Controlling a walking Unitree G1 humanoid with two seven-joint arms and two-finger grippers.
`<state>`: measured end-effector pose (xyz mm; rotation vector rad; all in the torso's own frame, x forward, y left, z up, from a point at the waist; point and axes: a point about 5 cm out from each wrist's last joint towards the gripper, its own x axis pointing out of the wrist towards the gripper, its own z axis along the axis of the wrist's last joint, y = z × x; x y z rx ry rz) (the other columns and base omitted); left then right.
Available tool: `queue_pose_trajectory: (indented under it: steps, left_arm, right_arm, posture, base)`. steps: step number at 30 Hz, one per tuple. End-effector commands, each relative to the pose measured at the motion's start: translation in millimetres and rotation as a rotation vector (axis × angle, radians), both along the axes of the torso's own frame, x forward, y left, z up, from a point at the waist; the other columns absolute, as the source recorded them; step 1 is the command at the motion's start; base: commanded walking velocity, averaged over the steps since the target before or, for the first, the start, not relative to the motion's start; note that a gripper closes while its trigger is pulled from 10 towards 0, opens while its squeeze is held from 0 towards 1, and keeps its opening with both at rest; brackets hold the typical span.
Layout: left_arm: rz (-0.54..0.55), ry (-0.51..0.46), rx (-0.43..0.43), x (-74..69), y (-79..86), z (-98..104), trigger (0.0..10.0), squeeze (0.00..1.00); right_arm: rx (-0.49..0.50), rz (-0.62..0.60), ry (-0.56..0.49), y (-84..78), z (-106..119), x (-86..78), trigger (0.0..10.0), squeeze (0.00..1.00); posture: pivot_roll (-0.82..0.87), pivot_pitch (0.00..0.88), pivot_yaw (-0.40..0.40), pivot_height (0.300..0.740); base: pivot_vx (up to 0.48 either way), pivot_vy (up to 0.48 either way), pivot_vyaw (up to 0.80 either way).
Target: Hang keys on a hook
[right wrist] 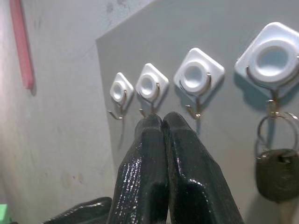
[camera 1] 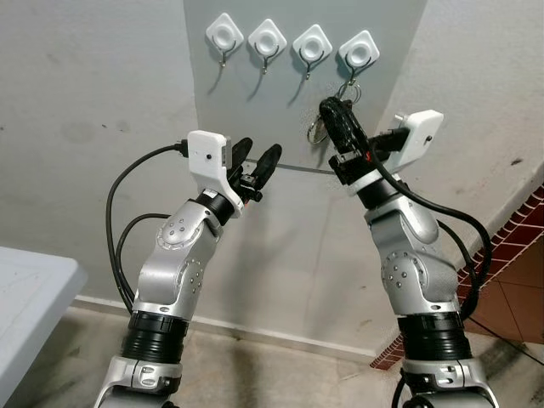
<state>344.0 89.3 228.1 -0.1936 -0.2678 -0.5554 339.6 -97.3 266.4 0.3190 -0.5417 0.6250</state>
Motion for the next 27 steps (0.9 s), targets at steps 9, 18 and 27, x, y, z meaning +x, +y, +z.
queue_pose_trajectory:
  steps: [9, 18, 27]
  left_arm:
    - [-0.006, -0.046, -0.004, -1.1, -3.5, 13, 10.0, 0.00]
    - [-0.018, -0.051, -0.013, -2.9, -6.7, 16, 10.0, 0.00]
    - [-0.023, -0.055, -0.013, -2.8, -7.4, 18, 10.0, 0.00]
  right_arm:
    - [0.064, 0.062, -0.020, 7.8, 19, 11.7, 10.0, 0.00]
    - [0.108, 0.097, 0.002, 7.9, 23, 21.0, 10.0, 0.00]
    - [0.147, 0.092, 0.038, 6.2, 21, 31.9, 10.0, 0.00]
  posture:
    - [0.07, 0.068, -0.055, 0.740]
    - [0.07, 0.075, -0.059, 0.740]
    - [0.07, 0.084, -0.059, 0.740]
  base:
    - [0.000, 0.000, 0.00]
    - [0.000, 0.000, 0.00]
    - [0.000, 0.000, 0.00]
